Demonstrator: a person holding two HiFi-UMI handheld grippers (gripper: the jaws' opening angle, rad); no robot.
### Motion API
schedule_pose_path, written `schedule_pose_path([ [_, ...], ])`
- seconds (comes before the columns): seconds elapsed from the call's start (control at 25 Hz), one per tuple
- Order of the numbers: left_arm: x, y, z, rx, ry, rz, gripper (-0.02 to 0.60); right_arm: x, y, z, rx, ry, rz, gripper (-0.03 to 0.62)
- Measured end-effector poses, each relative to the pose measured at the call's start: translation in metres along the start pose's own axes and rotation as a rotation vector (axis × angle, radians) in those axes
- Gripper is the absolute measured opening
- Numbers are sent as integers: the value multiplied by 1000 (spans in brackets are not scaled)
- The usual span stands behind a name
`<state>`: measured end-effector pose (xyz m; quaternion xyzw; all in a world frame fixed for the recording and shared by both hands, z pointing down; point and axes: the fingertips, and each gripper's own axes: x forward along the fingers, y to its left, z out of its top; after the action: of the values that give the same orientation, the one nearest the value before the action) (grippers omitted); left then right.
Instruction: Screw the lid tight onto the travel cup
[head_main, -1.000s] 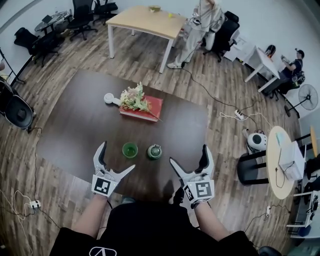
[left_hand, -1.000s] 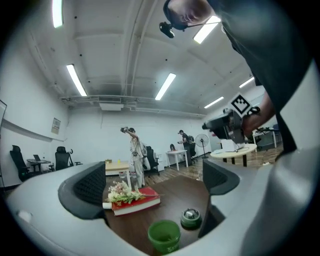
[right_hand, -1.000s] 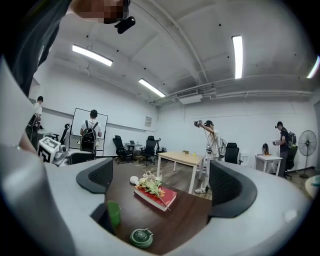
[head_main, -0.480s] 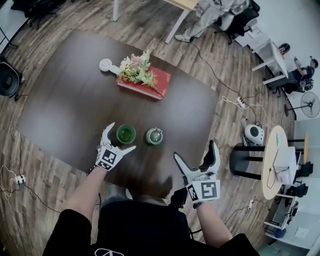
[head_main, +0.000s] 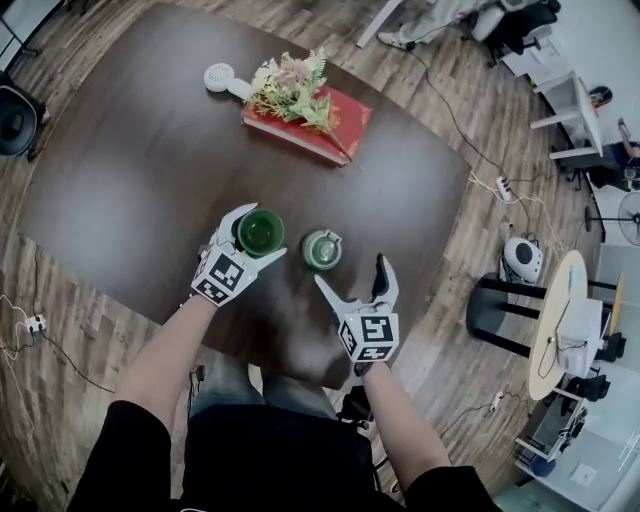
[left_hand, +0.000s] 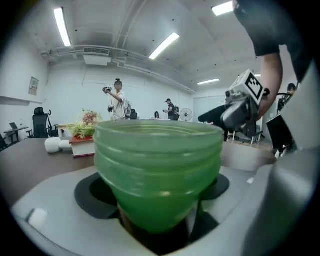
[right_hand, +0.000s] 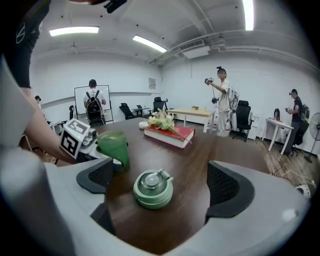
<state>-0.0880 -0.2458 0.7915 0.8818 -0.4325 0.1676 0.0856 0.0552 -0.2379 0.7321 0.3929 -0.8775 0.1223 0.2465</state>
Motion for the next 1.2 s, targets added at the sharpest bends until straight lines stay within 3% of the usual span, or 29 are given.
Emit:
schedule_pose_path([
  [0.24,1,0,0,-2,-6,-7,407,71,11,-52,36,71,-11,597],
  [0.44,1,0,1,-9,-8,-11,407,95,9,-70,-7,190,-50,592],
  [0.56,1,1,-1,-8,-5,-9,407,95,15,-70,-27,185,-30,585],
  [0.6,1,0,-1,-8,-4,-9,406,93,19,-69,-48,175,-16,545],
  [0.64,1,0,-2,-9,-4,-9,405,91,22,-69,-67,168,-4,456],
  [0.84,1,0,-1,-10,-8,-6,407,88,24,-67,-84,154,21,456],
  [1.04,-8,-9,-2,-4,32,-42,414,69,26,-42,-91,101,121,455],
  [1.2,-26,-29,19,-1,70,-136,414,29,32,19,-111,11,298,456],
])
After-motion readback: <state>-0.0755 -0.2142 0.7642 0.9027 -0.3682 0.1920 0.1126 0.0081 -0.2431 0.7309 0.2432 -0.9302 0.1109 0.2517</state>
